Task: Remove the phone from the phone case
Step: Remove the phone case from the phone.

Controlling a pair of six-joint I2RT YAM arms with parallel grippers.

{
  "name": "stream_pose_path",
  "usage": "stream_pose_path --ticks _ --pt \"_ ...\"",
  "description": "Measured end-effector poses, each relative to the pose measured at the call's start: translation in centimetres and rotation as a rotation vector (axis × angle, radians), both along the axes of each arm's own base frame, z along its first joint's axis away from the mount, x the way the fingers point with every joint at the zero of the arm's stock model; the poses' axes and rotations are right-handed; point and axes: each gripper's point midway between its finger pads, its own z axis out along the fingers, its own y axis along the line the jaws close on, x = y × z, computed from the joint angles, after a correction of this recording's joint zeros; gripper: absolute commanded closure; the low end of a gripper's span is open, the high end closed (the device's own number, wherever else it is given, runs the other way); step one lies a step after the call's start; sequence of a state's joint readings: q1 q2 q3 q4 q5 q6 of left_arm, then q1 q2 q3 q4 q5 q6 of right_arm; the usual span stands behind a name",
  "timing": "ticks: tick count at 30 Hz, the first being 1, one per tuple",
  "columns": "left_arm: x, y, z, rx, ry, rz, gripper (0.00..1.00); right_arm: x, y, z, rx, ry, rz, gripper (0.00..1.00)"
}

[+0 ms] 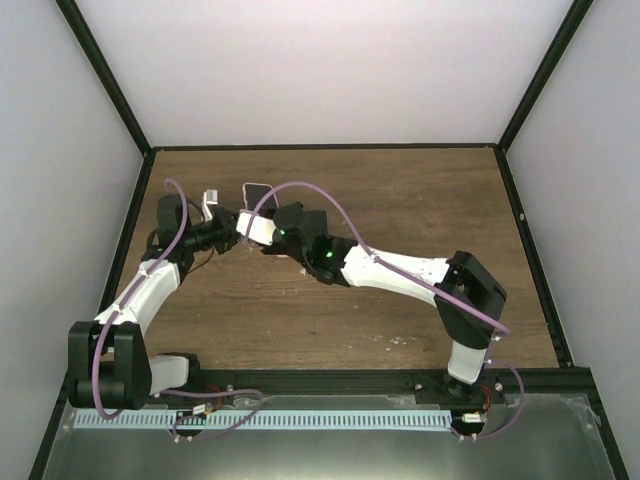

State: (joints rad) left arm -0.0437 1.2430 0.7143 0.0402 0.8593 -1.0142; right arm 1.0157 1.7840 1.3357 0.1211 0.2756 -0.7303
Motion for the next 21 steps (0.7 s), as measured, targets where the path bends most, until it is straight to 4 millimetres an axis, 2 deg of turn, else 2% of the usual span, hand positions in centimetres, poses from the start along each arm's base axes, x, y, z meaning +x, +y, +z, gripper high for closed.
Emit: stream_pose_path --ticks 5,11,12,21 --pt "0.30 0.08 0.39 0.001 -0.024 0.008 1.00 0.51 0.04 0.30 -0.032 -0.083 -0.005 0.69" --pt "0.66 0.42 0.66 0.006 -0.042 0.026 1.00 0.83 0.51 -0.24 -0.069 -0.078 -0.004 0.97" --pt "0.70 0.48 0.71 0.006 -0.044 0.028 1.00 0.86 0.62 -0.25 -0.073 -0.066 -0.005 0.99" --pt "0.25 0.42 0.23 -0.005 0.004 0.023 1.00 0.84 0.47 -0.32 -0.082 0.016 -0.032 0.99"
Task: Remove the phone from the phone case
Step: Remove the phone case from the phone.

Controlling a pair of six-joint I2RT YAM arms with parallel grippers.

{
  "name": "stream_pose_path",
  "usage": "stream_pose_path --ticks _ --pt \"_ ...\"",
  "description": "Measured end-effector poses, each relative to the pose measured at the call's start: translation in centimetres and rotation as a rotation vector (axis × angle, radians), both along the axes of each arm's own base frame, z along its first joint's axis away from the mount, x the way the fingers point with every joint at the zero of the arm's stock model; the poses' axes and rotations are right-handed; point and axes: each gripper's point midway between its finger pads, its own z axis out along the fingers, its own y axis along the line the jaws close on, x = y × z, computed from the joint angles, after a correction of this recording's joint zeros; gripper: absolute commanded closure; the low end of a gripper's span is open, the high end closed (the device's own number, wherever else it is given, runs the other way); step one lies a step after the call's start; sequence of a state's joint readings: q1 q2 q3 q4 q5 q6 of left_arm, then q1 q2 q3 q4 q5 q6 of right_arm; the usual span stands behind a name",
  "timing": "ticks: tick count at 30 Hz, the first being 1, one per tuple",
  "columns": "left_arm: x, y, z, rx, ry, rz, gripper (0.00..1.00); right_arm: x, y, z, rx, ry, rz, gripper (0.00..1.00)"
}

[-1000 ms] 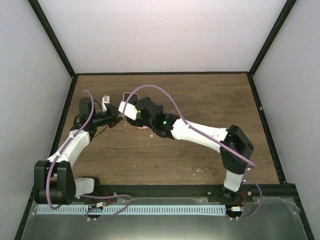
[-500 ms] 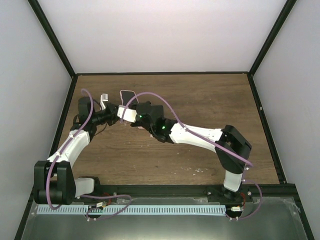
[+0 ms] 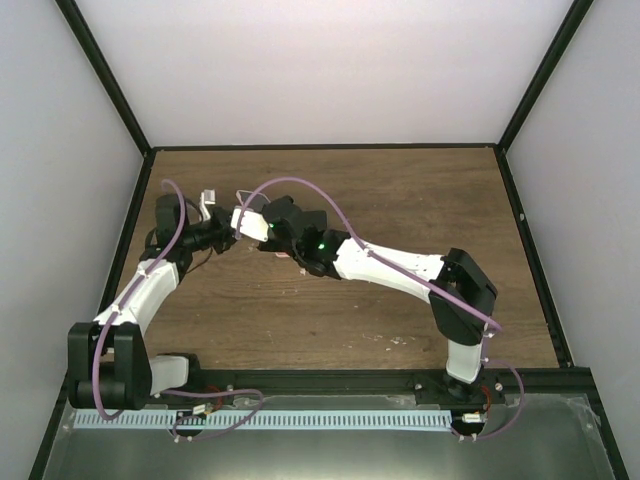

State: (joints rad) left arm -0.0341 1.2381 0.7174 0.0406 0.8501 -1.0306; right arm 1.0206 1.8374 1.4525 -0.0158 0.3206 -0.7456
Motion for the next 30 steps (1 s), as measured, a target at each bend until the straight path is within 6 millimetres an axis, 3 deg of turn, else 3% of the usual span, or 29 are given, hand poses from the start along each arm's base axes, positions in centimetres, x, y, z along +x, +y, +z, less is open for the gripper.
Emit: stream_pose_path --ticks 20,30 --pt "-1.5 -0.3 -1.7 0.061 0.090 -0.082 1.00 -1.4 -0.3 -1.7 0.048 0.175 -0.008 0.99" --pt "-2.2 -0.6 -1.6 0.071 0.078 -0.108 1.00 -2.1 -0.9 -1.7 0.093 0.183 0.012 0.99"
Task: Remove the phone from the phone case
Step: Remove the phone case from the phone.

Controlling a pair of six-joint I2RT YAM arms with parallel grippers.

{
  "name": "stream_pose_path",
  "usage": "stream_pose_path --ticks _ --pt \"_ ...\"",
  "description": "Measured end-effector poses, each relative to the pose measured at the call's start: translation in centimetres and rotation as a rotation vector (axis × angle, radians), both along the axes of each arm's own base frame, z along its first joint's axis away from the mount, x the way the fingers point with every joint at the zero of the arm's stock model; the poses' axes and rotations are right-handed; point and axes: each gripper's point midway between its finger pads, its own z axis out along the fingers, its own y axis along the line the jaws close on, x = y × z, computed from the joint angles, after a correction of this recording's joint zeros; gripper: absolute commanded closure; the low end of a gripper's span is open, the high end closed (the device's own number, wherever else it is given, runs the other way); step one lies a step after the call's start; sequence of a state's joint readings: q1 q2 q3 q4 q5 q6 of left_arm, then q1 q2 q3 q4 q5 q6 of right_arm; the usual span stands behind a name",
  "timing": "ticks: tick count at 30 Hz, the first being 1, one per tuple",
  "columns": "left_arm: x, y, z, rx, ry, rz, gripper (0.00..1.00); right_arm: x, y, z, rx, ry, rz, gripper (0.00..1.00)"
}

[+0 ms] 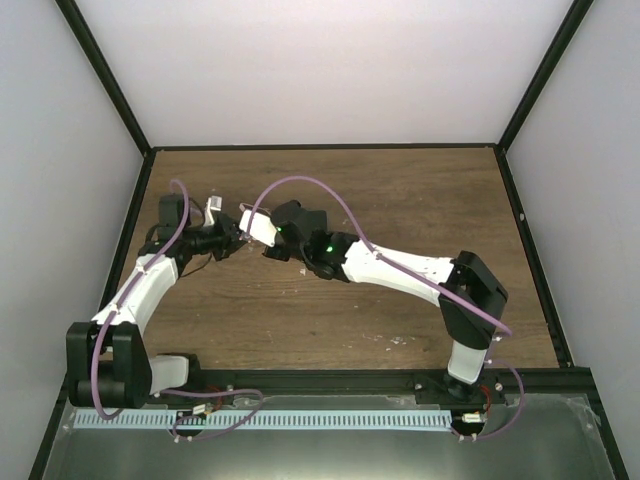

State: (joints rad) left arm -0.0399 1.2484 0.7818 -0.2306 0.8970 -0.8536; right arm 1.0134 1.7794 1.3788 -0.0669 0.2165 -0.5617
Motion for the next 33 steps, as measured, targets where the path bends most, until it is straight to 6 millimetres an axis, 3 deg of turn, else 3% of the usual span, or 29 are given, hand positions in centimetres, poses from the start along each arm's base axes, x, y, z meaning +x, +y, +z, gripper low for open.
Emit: stream_pose_path --ticks 8,15,21,26,33 --pt "-0.1 0.2 -0.6 0.037 -0.009 -0.004 1.00 0.0 -0.1 -0.1 0.003 0.012 -0.002 0.99" --pt "-0.1 0.3 -0.8 0.117 -0.082 -0.042 1.00 0.8 -1.3 1.3 0.018 0.001 -0.027 0.99" --pt "0.1 0.1 0.5 0.157 -0.161 -0.084 1.00 1.1 -2.3 3.2 0.046 -0.015 -0.041 0.99" --pt "0.0 0.5 0.3 0.212 -0.193 -0.109 1.00 1.6 -3.8 5.1 0.063 -0.004 -0.052 0.99" --pt "0.2 2.5 -0.6 0.310 -0.238 -0.106 1.00 1.1 -6.6 9.9 0.151 0.004 -0.062 0.99"
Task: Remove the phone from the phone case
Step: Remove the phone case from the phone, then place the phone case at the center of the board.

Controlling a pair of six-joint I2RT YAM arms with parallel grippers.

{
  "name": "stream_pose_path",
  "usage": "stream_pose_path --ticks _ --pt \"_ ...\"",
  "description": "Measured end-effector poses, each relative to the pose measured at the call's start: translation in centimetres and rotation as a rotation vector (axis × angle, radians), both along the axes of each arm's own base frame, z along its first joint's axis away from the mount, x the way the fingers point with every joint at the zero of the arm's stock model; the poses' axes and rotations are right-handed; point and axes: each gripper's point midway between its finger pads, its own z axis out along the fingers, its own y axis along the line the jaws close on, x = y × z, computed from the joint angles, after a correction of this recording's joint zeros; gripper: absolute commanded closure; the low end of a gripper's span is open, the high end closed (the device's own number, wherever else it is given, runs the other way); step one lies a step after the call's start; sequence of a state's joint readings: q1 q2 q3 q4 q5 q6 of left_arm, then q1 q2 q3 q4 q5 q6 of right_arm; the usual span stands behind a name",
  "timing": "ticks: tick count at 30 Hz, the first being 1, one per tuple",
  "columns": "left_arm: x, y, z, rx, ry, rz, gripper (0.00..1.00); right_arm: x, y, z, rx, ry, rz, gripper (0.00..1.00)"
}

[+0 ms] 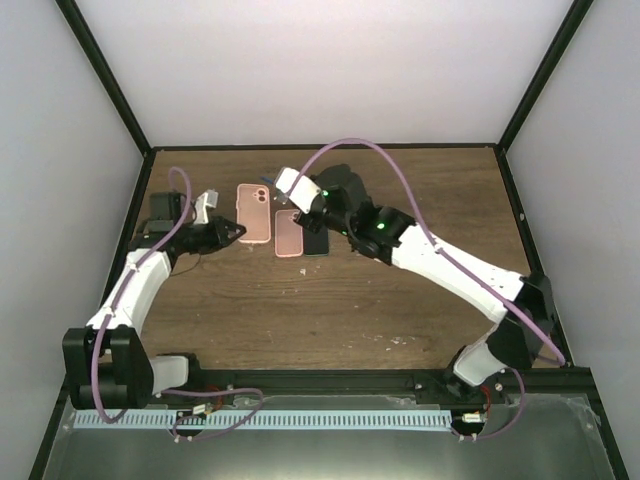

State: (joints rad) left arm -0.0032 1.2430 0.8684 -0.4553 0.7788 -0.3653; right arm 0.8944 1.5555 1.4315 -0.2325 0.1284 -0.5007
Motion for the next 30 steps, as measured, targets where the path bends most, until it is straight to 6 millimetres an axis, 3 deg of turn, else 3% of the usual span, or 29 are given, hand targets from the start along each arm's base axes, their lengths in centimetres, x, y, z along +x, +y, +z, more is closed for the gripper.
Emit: stream_pose_path --ticks 4,7,12,16,30 --pt "1.1 2.3 0.1 0.052 -0.048 0.032 1.00 -0.1 -2.7 1.8 0.033 -0.010 -0.030 0.99" --pt "2.3 3.3 -0.4 0.082 -0.062 0.015 1.00 0.1 -4.7 1.8 0.038 -0.003 -0.060 0.99" --pt "3.0 3.5 -4.3 0.101 0.018 -0.031 1.00 0.9 -6.8 -0.4 0.018 0.040 -0.098 0.99" --pt "3.2 3.8 -6.7 0.124 0.062 -0.034 1.00 1.3 -7.6 -1.6 0.005 0.072 -0.114 0.99" --pt "4.6 4.3 -13.2 0.153 0.162 -0.033 1.00 1.1 -7.7 -2.7 -0.008 0.116 -0.114 0.99"
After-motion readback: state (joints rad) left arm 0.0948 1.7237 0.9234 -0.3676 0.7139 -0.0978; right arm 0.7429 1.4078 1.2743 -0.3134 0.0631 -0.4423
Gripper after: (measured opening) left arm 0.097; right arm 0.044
